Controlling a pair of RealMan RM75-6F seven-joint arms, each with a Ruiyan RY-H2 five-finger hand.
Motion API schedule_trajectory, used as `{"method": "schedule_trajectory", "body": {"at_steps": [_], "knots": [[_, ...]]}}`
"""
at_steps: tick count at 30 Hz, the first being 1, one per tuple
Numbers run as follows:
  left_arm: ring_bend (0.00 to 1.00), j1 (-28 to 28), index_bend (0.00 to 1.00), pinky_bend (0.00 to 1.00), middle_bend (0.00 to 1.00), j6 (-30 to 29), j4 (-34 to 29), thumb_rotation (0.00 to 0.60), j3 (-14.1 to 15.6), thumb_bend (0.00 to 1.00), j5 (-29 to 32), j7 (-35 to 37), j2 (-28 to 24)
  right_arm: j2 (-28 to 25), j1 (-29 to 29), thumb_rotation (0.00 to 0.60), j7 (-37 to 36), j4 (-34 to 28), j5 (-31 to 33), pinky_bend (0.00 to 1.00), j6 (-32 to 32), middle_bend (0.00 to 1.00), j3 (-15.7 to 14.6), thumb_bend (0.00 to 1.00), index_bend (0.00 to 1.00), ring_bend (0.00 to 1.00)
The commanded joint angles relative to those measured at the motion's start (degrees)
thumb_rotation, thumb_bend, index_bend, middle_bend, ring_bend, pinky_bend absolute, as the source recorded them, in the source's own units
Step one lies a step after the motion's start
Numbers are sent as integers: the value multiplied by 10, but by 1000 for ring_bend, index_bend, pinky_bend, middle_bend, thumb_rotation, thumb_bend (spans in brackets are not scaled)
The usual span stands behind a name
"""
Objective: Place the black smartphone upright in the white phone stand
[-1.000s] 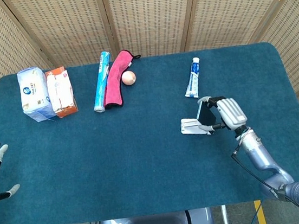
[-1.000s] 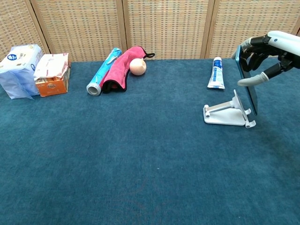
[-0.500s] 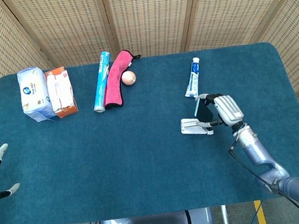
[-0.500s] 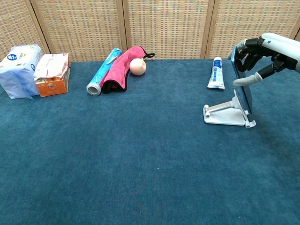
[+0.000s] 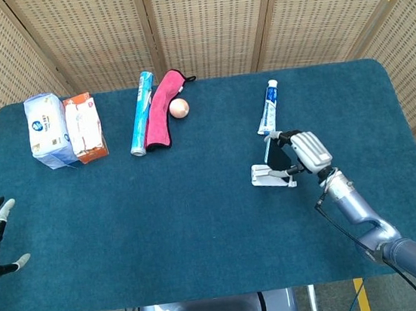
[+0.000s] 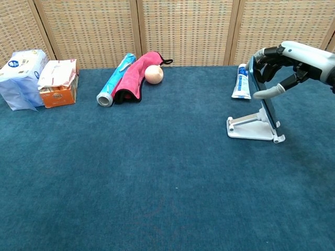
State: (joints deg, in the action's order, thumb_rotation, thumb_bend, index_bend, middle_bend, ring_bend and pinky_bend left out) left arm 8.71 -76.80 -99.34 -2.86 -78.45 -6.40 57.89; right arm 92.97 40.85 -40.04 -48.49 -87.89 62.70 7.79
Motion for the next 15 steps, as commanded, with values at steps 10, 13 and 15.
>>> {"method": "schedule_trajectory", "body": {"at_steps": [10, 13, 15], "knots": [[0, 9, 0, 0, 0, 13, -4, 600, -5, 49, 21, -21, 5, 49, 4, 600, -76, 98, -14, 366, 2, 552, -25, 363, 528, 454], [0, 10, 0, 0, 0, 15, -4, 600, -5, 49, 23, -23, 6, 55, 2, 600, -86, 111, -16, 366, 7, 552, -28, 363, 528, 454], [0, 11, 0, 0, 0, 16, -4, 600, -4, 49, 24, -25, 7, 60, 1, 600, -93, 118, -16, 366, 10, 552, -29, 363, 528, 454]]}}
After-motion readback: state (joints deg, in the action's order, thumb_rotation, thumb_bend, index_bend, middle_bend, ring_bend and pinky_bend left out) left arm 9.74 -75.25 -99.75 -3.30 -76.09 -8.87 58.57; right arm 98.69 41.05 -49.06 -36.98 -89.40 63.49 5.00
